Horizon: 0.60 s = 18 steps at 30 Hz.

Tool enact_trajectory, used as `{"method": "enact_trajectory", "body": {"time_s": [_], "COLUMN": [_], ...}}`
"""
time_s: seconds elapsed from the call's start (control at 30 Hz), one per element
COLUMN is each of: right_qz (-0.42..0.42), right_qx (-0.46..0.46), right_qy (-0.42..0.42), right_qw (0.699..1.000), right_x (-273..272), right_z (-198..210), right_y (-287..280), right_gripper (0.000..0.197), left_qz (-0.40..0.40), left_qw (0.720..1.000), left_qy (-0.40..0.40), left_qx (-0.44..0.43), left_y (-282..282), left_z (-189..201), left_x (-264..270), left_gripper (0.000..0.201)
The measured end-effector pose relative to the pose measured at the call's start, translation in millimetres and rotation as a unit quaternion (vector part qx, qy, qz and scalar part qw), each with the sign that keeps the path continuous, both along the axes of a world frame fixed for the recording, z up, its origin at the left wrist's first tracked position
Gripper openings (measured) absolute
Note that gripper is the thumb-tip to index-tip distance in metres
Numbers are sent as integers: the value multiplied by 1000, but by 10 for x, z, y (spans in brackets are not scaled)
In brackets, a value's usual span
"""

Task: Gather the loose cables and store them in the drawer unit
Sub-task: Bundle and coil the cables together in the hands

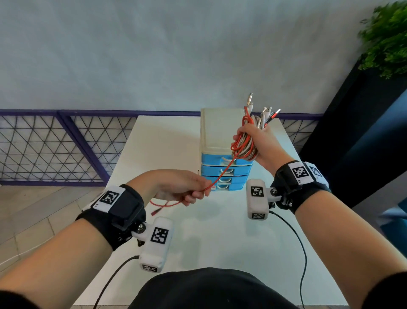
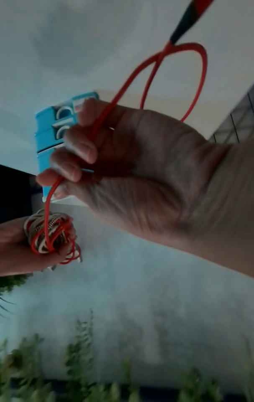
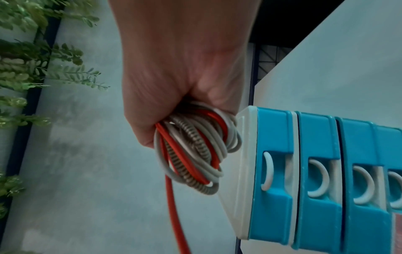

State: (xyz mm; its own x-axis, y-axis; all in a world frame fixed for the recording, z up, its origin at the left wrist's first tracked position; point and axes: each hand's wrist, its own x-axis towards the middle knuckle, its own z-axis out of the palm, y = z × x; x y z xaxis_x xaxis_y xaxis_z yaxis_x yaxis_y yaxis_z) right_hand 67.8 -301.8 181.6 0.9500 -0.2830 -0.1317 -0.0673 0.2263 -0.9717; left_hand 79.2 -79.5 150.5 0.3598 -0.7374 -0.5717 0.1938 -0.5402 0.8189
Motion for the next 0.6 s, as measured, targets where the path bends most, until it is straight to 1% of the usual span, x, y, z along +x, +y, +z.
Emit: {"method": "enact_trajectory", "body": {"time_s": [0.03,0.07,0.1,0.13,0.17,0.27,0.37,0.43,0.5,0.6], "right_qz": [16,35,53,73,93,144,175,203,217,224], "right_qx": [5,8,8,2,-12,-85,-166,-158,-121,-121], "right_qy": [3,5,9,15,23,44,76,86,87,93], "right_qw": [1000,999,998,997,995,985,967,962,965,963], "right_x": [-7,-8,-2,2,5,0,-20,-47,-77,-79], "right_z": [6,3,-8,-17,-25,-47,-65,-79,-95,-125], "right_y": [-1,6,21,42,71,151,238,299,330,327], "right_gripper": [4,5,5,4,3,4,12,16,11,9], "left_qz": [-1,1,12,31,57,122,165,181,190,195], "left_qw": [998,988,971,952,939,919,902,891,885,875], "left_qy": [-66,-147,-229,-293,-332,-374,-399,-416,-425,-443], "left_qx": [22,47,68,76,69,15,-15,-20,-21,-15], "left_y": [-3,-26,-63,-110,-160,-285,-334,-339,-344,-364], "left_z": [-9,2,25,44,60,107,110,102,85,62], "left_x": [25,51,77,101,126,170,202,214,206,176], "left_gripper": [30,29,27,24,21,17,17,15,17,22]}}
